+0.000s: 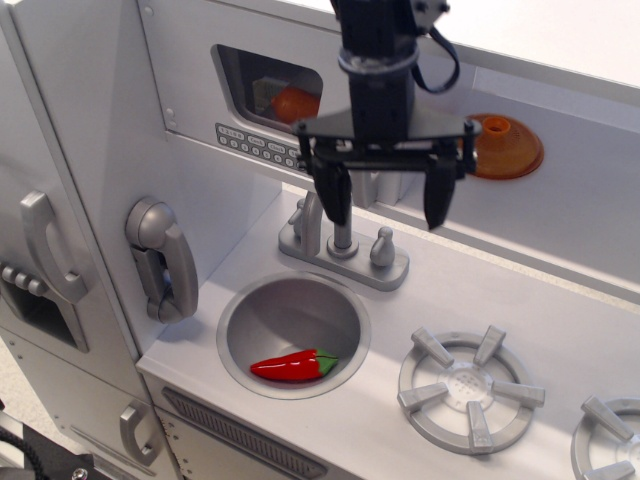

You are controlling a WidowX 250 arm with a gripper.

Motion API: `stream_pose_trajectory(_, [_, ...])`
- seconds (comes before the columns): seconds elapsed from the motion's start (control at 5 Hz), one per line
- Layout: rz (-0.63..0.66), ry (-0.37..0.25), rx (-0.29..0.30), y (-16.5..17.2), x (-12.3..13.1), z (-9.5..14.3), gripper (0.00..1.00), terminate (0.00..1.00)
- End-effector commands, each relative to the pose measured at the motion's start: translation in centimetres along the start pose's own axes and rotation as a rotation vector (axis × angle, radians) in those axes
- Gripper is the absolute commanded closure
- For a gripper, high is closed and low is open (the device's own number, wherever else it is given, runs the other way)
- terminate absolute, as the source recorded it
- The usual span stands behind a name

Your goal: Open microwave

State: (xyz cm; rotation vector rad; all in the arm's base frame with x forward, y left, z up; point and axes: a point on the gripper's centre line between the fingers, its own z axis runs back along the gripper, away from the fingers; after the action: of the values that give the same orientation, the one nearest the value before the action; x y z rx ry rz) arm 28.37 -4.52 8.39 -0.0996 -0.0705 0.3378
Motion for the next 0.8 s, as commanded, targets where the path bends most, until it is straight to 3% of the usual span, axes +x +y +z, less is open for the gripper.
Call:
stream_pose_trajectory(0.0, [-0.079, -0.067, 0.073, 0.3, 2.3, 3.5, 0.0, 0.0])
stream_pose_trajectory(0.6, [-0.118, -0.242, 0.105, 1.2, 6.8, 3.3, 0.0, 0.0])
